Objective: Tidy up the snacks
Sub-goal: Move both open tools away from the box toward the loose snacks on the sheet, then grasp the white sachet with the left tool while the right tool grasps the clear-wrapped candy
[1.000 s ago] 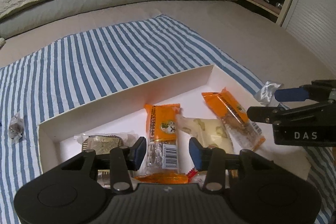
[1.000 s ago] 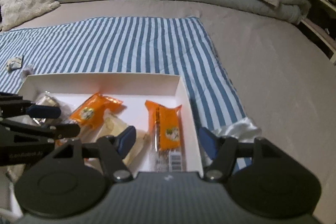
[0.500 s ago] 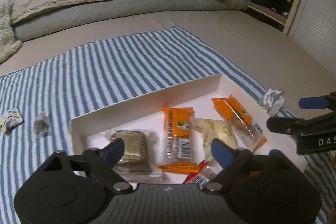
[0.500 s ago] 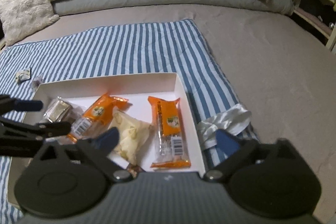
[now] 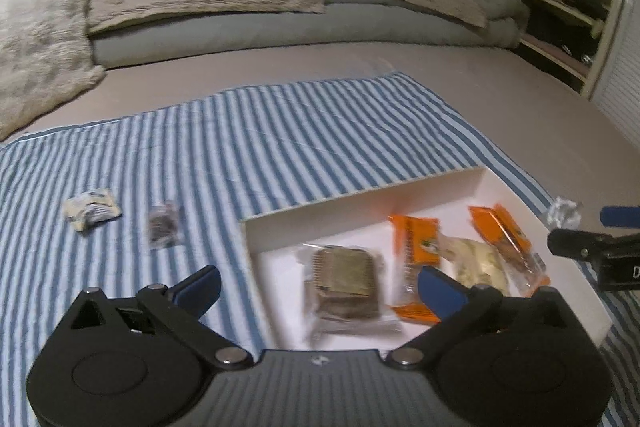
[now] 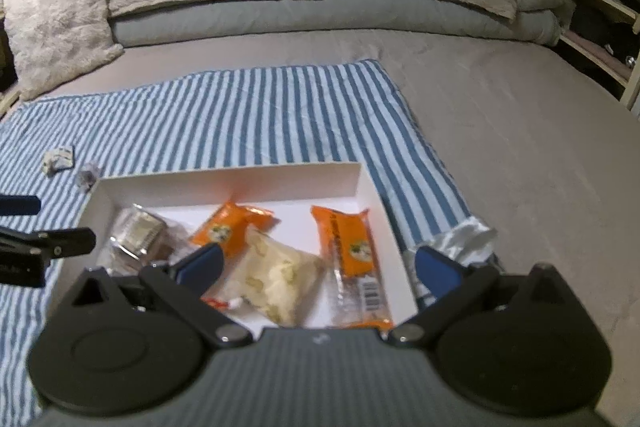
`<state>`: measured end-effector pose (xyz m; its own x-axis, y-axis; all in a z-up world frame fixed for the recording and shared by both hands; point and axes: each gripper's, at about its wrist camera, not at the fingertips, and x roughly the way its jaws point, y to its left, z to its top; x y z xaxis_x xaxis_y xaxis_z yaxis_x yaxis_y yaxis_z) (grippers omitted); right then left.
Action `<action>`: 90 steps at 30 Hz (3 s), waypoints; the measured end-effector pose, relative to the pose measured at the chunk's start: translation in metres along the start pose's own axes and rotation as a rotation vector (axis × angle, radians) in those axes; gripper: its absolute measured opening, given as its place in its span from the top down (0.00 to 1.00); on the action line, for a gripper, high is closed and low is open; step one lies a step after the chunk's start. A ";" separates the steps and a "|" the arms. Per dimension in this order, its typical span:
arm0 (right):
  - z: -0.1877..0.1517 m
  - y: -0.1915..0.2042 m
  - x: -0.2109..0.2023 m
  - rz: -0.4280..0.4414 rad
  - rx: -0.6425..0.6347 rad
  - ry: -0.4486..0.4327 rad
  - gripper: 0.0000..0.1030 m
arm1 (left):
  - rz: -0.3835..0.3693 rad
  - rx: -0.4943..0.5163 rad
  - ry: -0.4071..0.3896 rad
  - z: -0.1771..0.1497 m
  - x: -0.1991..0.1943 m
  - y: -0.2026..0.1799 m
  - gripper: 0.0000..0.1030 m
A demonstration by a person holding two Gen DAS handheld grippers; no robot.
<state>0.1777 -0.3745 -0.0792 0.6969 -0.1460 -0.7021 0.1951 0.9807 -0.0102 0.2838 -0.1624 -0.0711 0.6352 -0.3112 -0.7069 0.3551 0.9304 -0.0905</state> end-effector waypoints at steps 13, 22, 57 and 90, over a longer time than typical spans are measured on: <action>0.019 0.052 0.009 0.051 -0.029 -0.044 0.00 | 0.131 -0.107 -0.035 -0.004 -0.030 0.077 0.00; 0.031 0.104 0.019 0.122 -0.091 -0.058 0.00 | 0.231 -0.223 -0.073 -0.011 -0.045 0.138 0.00; 0.092 0.234 0.149 0.392 0.182 0.106 0.33 | 0.382 -0.362 -0.112 0.018 0.054 0.252 0.00; 0.071 0.287 0.205 0.390 -0.073 0.074 0.69 | 0.445 -0.441 -0.056 0.032 0.145 0.236 0.52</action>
<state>0.4256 -0.1326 -0.1756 0.6566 0.2461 -0.7130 -0.1254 0.9677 0.2185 0.4814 0.0058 -0.1728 0.6963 0.1259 -0.7066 -0.2604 0.9617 -0.0852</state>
